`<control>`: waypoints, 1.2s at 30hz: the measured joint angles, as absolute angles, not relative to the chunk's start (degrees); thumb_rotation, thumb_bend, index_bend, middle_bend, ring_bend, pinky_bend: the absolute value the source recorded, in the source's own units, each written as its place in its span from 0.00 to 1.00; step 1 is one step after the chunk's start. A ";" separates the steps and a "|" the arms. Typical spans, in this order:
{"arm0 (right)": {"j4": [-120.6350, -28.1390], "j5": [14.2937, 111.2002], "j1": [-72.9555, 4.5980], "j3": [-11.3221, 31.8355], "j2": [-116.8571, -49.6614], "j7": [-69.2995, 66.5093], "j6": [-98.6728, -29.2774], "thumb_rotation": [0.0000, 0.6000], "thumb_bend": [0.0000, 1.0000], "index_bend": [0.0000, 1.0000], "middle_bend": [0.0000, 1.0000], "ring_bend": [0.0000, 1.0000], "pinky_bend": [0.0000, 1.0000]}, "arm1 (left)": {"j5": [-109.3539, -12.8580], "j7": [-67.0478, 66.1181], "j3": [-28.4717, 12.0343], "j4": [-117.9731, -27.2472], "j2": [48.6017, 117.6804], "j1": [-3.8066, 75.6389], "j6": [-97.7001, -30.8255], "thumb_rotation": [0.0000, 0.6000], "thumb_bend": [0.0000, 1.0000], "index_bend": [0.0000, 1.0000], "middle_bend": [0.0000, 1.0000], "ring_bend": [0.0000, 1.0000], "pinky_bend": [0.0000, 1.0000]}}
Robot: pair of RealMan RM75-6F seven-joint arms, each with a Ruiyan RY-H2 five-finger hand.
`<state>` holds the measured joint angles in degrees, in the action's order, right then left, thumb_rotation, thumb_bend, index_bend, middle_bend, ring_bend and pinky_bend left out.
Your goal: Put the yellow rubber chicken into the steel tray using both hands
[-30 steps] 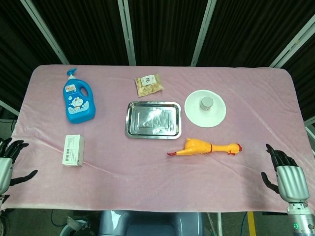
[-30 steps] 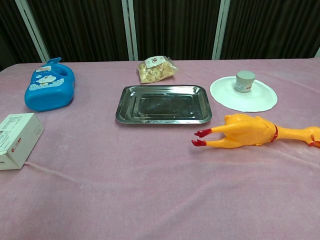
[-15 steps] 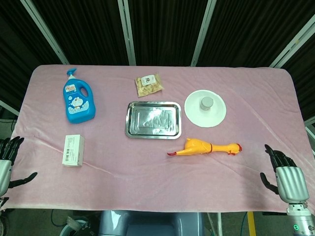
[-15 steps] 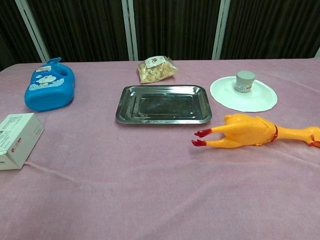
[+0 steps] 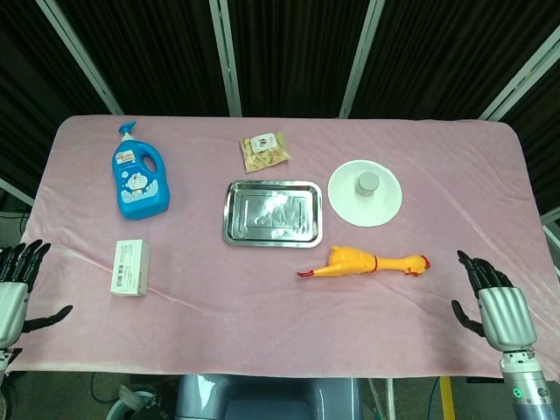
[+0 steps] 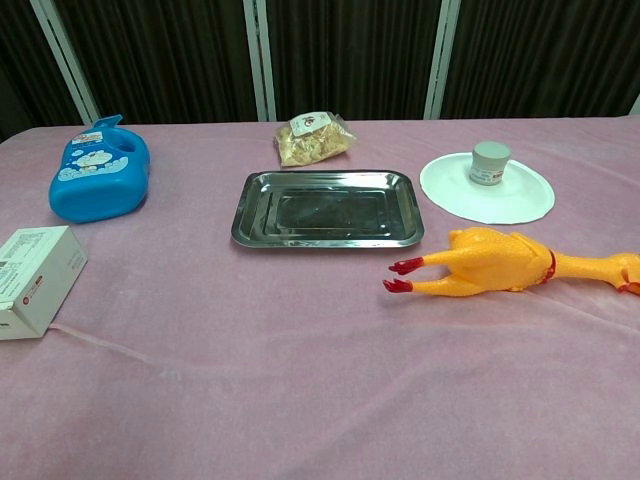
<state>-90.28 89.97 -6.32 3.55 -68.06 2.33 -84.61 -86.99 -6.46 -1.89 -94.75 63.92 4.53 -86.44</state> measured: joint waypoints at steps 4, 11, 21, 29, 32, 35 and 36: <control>-90.27 89.94 -8.60 4.30 -68.25 1.41 -81.72 1.00 0.36 0.00 0.19 0.15 0.29 | -87.02 -6.86 -2.06 -95.04 63.91 5.10 -85.73 1.00 0.00 0.04 0.03 0.00 0.00; -89.64 88.28 -15.03 6.15 -68.97 0.95 -72.16 1.00 0.36 0.00 0.13 0.06 0.24 | -86.83 -7.08 -2.33 -95.89 63.21 5.67 -84.98 1.00 0.00 0.04 0.02 0.00 0.00; -84.10 84.14 -23.96 7.60 -73.63 1.75 -59.05 1.00 0.36 0.03 0.13 0.06 0.24 | -86.19 -7.23 -2.15 -96.72 62.49 5.92 -83.99 1.00 0.00 0.04 0.02 0.00 0.00; -76.58 81.66 -26.94 7.59 -78.46 1.56 -54.86 1.00 0.36 0.08 0.13 0.07 0.24 | -85.52 -7.16 -1.89 -97.17 62.06 6.10 -82.95 1.00 0.00 0.04 0.02 0.00 0.00; -74.25 81.28 -27.46 7.16 -79.85 1.15 -54.09 1.00 0.36 0.11 0.14 0.09 0.24 | -85.38 -7.04 -1.88 -97.36 61.91 6.22 -82.71 1.00 0.00 0.04 0.02 0.00 0.00; -72.32 81.09 -27.79 6.68 -80.90 0.48 -53.63 1.00 0.36 0.12 0.15 0.09 0.24 | -85.34 -6.98 -1.82 -97.43 61.88 6.29 -82.49 1.00 0.00 0.04 0.01 0.00 0.00; -71.89 81.04 -27.85 6.55 -81.17 0.26 -53.53 1.00 0.36 0.12 0.16 0.10 0.24 | -85.32 -6.96 -1.80 -97.45 61.88 6.31 -82.46 1.00 0.00 0.04 0.01 0.00 0.00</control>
